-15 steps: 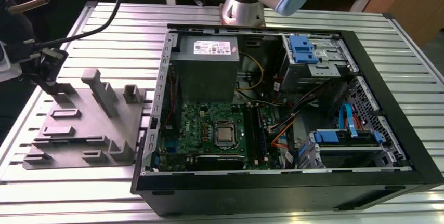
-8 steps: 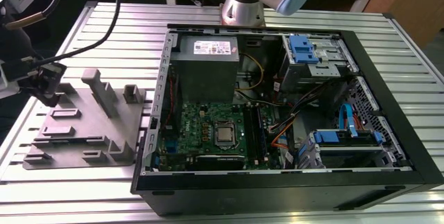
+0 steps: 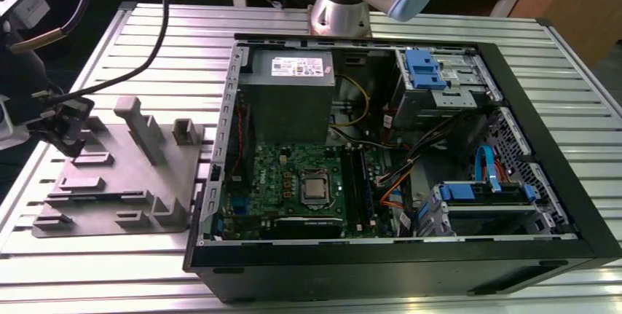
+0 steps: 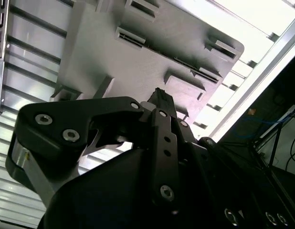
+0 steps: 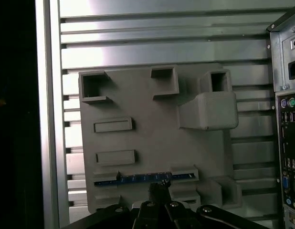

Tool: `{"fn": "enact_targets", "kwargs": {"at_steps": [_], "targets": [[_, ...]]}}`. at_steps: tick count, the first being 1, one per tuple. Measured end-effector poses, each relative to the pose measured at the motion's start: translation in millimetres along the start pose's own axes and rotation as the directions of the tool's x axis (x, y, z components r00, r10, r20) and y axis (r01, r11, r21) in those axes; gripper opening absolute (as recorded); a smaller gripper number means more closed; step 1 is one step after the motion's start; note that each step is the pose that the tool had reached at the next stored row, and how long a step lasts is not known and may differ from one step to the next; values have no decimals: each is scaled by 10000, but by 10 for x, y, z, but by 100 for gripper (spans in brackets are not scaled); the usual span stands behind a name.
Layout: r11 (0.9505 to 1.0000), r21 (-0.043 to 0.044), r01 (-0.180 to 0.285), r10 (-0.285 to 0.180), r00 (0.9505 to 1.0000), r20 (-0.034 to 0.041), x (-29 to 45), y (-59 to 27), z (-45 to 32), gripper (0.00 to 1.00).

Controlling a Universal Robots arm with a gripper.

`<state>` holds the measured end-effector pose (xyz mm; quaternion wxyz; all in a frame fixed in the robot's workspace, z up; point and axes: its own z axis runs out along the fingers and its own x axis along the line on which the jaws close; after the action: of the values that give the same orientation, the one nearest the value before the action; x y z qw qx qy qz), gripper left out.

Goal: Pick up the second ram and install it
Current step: 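Reach for the second ram, then pick up the second ram and move it above second insertion slot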

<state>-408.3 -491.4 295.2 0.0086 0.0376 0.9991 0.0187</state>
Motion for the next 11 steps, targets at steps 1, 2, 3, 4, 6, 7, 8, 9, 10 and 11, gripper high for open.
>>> {"fn": "enact_targets", "kwargs": {"at_steps": [1,2,3,4,6,7,8,9,10,11], "targets": [[10000,-1,0,0,10000,-2,0,-4,5,7],[10000,-1,-1,1,10000,-1,0,-5,7,7],[10000,-1,0,0,10000,-2,-1,-6,9,7],[10000,-1,0,0,10000,-2,-1,-6,11,7],[10000,-1,0,0,10000,-2,-1,-6,11,7],[10000,-1,0,0,10000,-2,-1,-6,12,7],[10000,-1,0,0,10000,-2,0,-6,12,7],[10000,-1,0,0,10000,-2,-1,-6,12,7],[10000,-1,0,0,10000,-2,-1,-6,12,7],[10000,-1,0,0,10000,-2,-1,-6,13,7]]}}
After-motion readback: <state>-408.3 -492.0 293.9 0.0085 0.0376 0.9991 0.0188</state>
